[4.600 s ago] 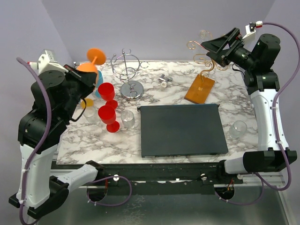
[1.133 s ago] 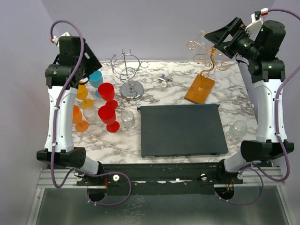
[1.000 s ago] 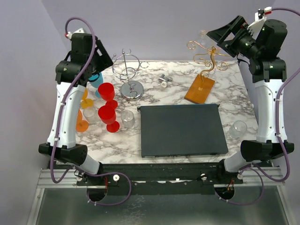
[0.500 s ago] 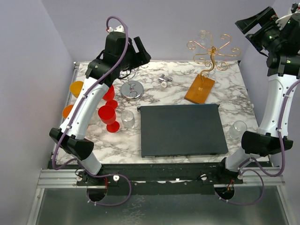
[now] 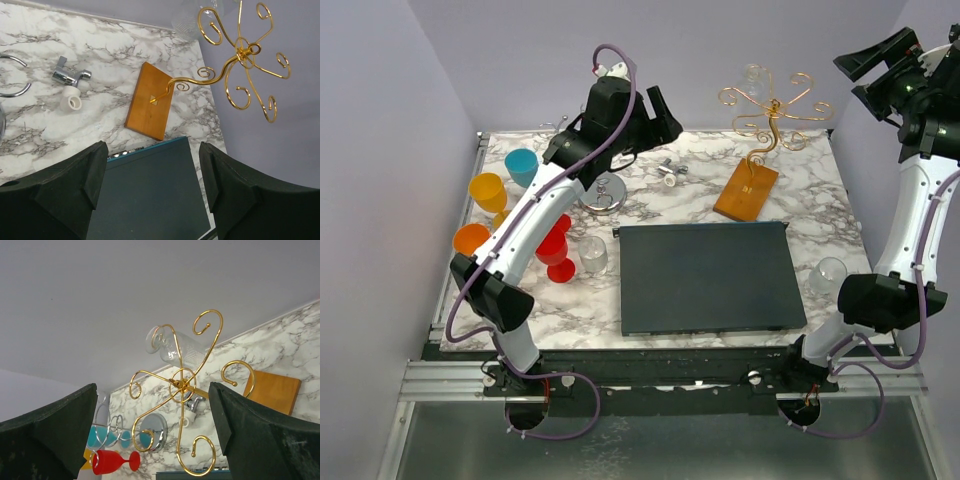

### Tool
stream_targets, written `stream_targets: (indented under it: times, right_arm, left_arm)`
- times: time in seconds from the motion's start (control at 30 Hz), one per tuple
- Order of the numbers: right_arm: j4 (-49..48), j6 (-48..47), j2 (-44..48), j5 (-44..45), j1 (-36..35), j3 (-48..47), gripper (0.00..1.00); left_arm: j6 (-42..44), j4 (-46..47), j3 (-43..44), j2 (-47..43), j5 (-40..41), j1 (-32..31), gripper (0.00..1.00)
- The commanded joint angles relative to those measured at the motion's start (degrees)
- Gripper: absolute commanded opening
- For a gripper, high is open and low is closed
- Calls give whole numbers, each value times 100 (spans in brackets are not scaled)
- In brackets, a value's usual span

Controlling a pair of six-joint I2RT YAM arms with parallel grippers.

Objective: Take the wine glass off the wine glass rack
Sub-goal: Adjust the wine rack at the center of the board.

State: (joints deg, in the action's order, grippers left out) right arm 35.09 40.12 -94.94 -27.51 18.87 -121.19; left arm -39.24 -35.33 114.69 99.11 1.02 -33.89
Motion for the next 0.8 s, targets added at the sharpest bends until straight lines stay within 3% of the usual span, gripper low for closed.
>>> stream_targets:
  times: [0.0,0.4,0.77]
  right_arm:
    - [-218,16,2,-257,22,15,100]
    - [-587,-151,404,-107,20,989,100]
    - [-655,-259,330,-80,25,1079,100]
  left_arm:
    - [-163,294,208,144,-42,-21,80]
    - [-387,806,97,400,121,-179,78]
    - [-574,1230,198,764,103,-244,77]
